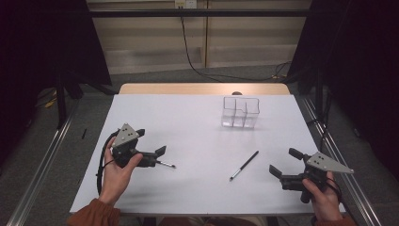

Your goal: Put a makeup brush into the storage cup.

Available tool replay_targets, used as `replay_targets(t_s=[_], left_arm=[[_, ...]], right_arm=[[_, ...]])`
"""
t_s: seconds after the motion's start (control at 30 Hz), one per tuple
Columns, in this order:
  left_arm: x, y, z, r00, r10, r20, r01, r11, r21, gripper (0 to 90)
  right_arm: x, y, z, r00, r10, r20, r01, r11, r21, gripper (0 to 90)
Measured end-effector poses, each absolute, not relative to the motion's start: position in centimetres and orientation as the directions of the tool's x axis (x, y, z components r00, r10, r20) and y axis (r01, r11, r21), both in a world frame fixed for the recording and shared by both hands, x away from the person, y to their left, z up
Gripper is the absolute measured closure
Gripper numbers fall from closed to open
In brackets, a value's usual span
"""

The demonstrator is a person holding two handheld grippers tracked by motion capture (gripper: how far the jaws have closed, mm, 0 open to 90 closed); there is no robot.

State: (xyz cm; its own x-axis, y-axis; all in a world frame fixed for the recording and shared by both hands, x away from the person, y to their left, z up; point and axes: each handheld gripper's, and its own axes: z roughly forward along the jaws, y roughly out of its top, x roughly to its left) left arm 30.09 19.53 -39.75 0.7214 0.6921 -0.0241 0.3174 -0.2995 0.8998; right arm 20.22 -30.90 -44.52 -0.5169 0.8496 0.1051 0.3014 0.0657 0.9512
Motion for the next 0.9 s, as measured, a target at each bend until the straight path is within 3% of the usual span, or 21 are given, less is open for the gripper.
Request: replay_targets(t_s=[0.5, 0.9], left_arm=[[32.5, 19.1, -39.4, 0.779, 0.627, 0.016, 0.355, -0.462, 0.813, 5.5], [33.6, 18.8, -39.7, 0.831, 0.555, 0.048, 0.377, -0.623, 0.685, 6.6]], right_arm=[[20.3, -30.8, -44.5, -0.522, 0.847, 0.101, 0.304, 0.073, 0.95, 0.0], [20.6, -30.6, -44.6, -0.537, 0.838, 0.1, 0.306, 0.083, 0.949, 0.0]])
